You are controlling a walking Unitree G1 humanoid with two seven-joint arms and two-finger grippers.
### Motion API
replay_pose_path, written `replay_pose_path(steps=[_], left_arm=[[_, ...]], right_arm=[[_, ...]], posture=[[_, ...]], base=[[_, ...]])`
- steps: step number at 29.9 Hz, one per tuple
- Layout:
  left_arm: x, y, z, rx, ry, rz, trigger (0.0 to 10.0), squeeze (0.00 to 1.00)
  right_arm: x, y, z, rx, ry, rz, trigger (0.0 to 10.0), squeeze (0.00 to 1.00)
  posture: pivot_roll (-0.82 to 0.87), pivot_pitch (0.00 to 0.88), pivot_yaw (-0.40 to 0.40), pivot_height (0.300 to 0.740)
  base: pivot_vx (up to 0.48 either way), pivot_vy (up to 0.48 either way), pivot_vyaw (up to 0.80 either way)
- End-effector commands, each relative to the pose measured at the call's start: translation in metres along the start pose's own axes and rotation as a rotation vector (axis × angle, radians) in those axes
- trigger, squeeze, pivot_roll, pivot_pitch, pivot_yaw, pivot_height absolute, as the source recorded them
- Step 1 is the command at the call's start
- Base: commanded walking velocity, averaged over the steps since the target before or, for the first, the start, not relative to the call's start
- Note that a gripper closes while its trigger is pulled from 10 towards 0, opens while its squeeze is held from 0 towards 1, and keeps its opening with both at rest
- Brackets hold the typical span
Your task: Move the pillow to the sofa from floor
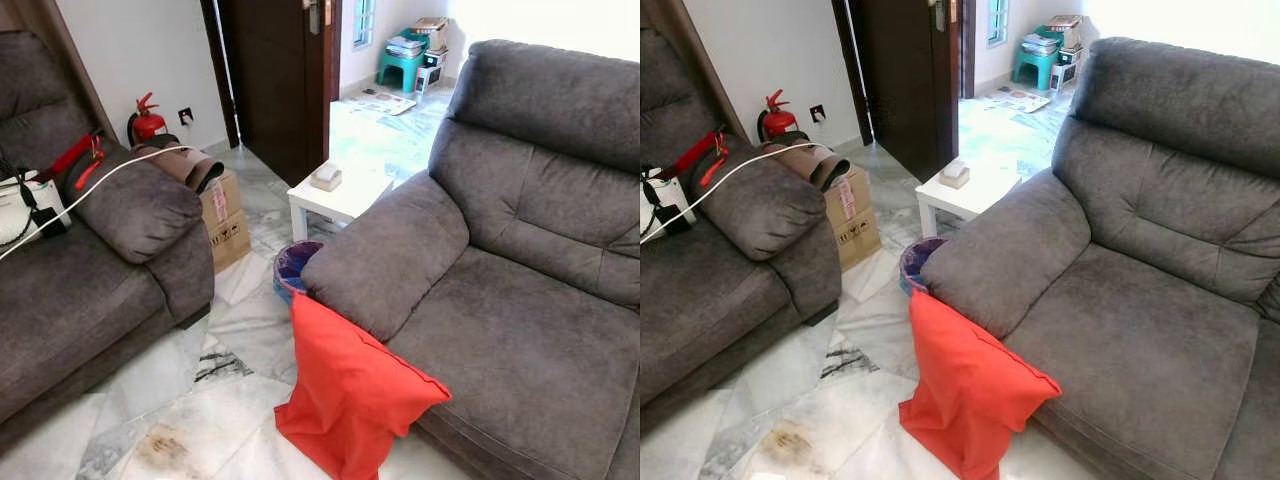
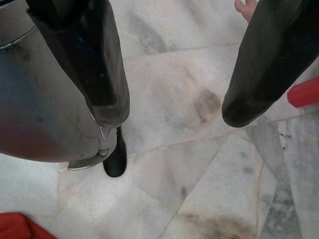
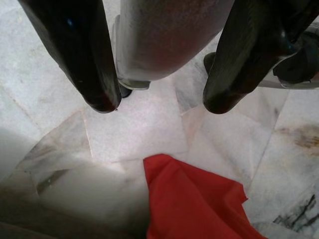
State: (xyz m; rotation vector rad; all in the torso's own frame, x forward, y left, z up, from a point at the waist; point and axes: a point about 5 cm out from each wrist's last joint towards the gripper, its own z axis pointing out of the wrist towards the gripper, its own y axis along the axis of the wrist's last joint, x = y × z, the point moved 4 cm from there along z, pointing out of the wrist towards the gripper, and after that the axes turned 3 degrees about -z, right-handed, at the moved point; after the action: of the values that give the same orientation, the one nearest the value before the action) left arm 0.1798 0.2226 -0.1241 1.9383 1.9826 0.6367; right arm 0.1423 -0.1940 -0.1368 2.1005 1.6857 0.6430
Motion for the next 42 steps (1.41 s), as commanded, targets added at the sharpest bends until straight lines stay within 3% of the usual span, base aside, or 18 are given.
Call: replay_pose_path(steps=[1, 7, 13, 32, 35, 36, 42], left_arm=[[0.003, -0.005, -0.001, 0.014, 0.008, 0.016, 10.0, 0.00], [0.003, -0.006, -0.001, 0.015, 0.008, 0.014, 10.0, 0.00], [0.003, -0.006, -0.001, 0.016, 0.009, 0.013, 10.0, 0.00], [0.003, -0.005, -0.001, 0.011, 0.008, 0.022, 10.0, 0.00], [0.000, 0.011, 0.000, -0.057, 0.009, 0.053, 10.0, 0.00], [-0.001, 0.027, 0.001, -0.125, 0.020, 0.059, 10.0, 0.00], [-0.001, 0.079, -0.006, -0.377, 0.063, 0.066, 10.0, 0.00]], right_arm=[[0.000, -0.001, 0.000, 0.003, -0.001, 0.009, 10.0, 0.00], [-0.002, 0.002, 0.000, -0.019, -0.033, 0.015, 10.0, 0.00], [-0.020, 0.025, -0.001, -0.133, -0.132, 0.074, 10.0, 0.00], [-0.018, 0.038, 0.001, -0.168, -0.132, 0.037, 10.0, 0.00], [-0.014, 0.052, 0.002, -0.223, -0.105, 0.034, 10.0, 0.00], [-0.014, 0.063, 0.003, -0.262, -0.098, 0.029, 10.0, 0.00], [-0.013, 0.100, -0.001, -0.425, -0.075, 0.037, 10.0, 0.00]], posture=[[0.08, 0.064, 0.042, 0.740], [0.09, 0.066, 0.042, 0.740], [0.09, 0.065, 0.044, 0.740], [0.09, 0.062, 0.043, 0.740], [0.10, 0.064, 0.042, 0.740], [0.10, 0.065, 0.040, 0.740], [0.11, 0.063, 0.044, 0.740]], base=[[0.300, 0.000, 0.00], [0.308, 0.000, 0.00], [0.307, 0.000, 0.00], [0.252, 0.000, 0.00], [0.000, 0.000, 0.00], [0.000, 0.000, 0.00], [0.000, 0.000, 0.00]])
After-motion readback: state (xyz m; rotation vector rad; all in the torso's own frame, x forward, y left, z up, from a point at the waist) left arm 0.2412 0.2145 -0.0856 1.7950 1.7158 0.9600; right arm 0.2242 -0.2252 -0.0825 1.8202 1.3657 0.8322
